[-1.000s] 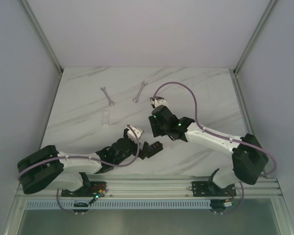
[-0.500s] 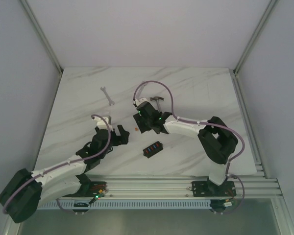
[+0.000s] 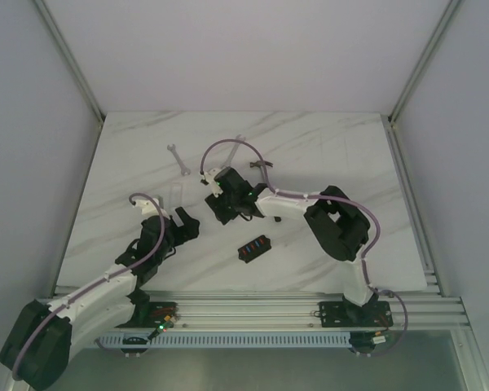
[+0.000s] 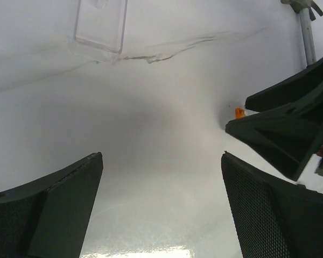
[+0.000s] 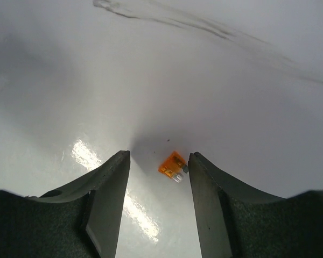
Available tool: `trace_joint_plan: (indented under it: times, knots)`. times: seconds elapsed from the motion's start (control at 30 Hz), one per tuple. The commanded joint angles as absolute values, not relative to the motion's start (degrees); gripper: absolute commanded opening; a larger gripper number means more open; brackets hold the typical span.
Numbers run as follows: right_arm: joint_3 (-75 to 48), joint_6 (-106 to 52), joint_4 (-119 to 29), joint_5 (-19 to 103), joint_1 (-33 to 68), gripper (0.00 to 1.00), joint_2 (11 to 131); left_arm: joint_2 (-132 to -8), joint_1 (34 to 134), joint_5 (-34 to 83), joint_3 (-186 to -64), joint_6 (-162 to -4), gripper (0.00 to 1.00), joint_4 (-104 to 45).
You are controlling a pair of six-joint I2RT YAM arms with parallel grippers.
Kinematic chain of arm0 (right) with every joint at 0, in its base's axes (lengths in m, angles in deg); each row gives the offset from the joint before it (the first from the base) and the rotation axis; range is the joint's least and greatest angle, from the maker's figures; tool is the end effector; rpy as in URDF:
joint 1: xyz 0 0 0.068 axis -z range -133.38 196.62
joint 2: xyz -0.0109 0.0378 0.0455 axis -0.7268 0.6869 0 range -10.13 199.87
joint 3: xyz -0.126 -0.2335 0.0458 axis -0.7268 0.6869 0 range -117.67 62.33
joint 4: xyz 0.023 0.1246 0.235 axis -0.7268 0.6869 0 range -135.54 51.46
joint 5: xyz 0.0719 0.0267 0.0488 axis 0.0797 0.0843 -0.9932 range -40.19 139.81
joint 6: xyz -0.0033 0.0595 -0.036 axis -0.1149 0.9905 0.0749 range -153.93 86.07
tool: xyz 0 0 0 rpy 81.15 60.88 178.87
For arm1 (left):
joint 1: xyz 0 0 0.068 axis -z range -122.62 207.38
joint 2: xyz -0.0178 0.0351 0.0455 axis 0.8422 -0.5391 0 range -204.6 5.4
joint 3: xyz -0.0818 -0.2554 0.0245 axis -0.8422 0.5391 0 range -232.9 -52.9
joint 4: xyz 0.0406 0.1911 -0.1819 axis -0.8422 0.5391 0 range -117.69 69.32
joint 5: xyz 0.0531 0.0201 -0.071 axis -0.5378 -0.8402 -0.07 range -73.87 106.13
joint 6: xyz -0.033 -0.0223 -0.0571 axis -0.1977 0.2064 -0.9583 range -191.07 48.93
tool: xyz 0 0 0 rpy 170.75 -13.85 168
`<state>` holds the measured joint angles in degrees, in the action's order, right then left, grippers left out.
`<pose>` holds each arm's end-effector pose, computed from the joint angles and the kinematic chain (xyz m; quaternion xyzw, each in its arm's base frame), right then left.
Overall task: Snap on the fuse box
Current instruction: Pick up the fuse from the center of the board.
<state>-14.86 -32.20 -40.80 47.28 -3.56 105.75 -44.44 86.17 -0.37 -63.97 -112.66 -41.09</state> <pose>0.2938 0.3563 0.1479 -0.3847 0.8339 0.1912 0.3465 0.1840 -0.0827 0.1472 -0.1694 0.8226 -0.2058 0.5023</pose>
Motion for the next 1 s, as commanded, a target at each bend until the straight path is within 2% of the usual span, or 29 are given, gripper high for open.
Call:
trace_joint_plan:
  times: [0.0, 0.5, 0.97]
  knots:
    - [-17.89, -34.90, -39.86, 42.91, -2.98, 0.53, 108.21, -43.29, 85.46, 0.75, -63.26, -113.49, 1.00, -39.73]
    - [-12.31, -33.67, -36.28, 41.93, -3.15, 0.48, 103.05, -43.02, 85.33, 1.54, -63.57, -113.97, 1.00, -39.62]
    - [-15.54, -37.94, -35.48, 49.21, -4.39, 0.47, 107.18, -43.11, 85.37, 2.01, -63.68, -114.78, 1.00, -39.85]
